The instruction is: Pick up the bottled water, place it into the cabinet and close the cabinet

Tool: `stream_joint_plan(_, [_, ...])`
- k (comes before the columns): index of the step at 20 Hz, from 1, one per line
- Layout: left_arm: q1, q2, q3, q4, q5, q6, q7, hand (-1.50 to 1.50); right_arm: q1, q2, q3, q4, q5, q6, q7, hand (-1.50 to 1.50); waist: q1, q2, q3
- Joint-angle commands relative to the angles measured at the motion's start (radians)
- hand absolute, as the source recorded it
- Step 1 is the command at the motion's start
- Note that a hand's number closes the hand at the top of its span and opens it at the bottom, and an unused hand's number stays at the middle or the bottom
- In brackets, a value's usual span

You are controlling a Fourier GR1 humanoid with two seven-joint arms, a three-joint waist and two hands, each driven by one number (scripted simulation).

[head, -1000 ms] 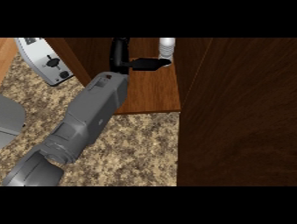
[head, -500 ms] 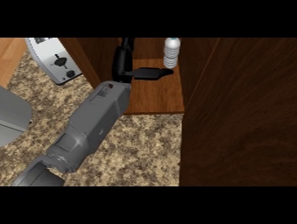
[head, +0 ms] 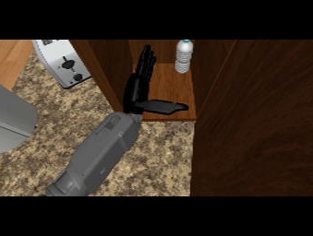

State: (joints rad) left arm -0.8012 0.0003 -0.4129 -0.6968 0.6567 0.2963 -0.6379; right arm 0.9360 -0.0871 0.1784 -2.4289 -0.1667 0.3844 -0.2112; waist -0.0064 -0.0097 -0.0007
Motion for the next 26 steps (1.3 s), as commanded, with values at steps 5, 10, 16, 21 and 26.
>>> stream_joint_plan(5, [0.230, 0.037, -0.092, -0.344, -0.030, -0.046, 0.041, -1.50, 0.020, -0.009, 0.007, -0.126, 0.012, -0.033, 0.068, -1.50, 0.014, 0.003, 0.000])
stream_joint_plan(10, [0.367, 0.049, -0.167, -0.561, -0.056, 0.000, 0.102, -1.50, 0.017, -0.050, 0.024, -0.123, 0.067, 0.011, 0.037, -1.50, 0.013, 0.001, 0.001])
stream_joint_plan(16, [0.529, 0.184, -0.186, -0.714, -0.048, -0.057, 0.118, 1.50, 0.082, -0.191, 0.026, -0.181, 0.123, 0.142, 0.022, 1.50, 0.015, -0.001, -0.001])
stream_joint_plan(21, [0.694, 0.293, -0.163, -0.884, -0.027, -0.051, 0.142, -1.50, 0.063, -0.236, 0.086, -0.153, 0.173, 0.215, -0.032, 1.50, 0.016, -0.002, 0.000])
stream_joint_plan(26, [0.762, 0.371, -0.086, -0.989, 0.006, -0.056, 0.147, -1.50, 0.057, -0.253, 0.157, -0.234, 0.266, 0.226, -0.049, 1.50, 0.010, -0.004, -0.001])
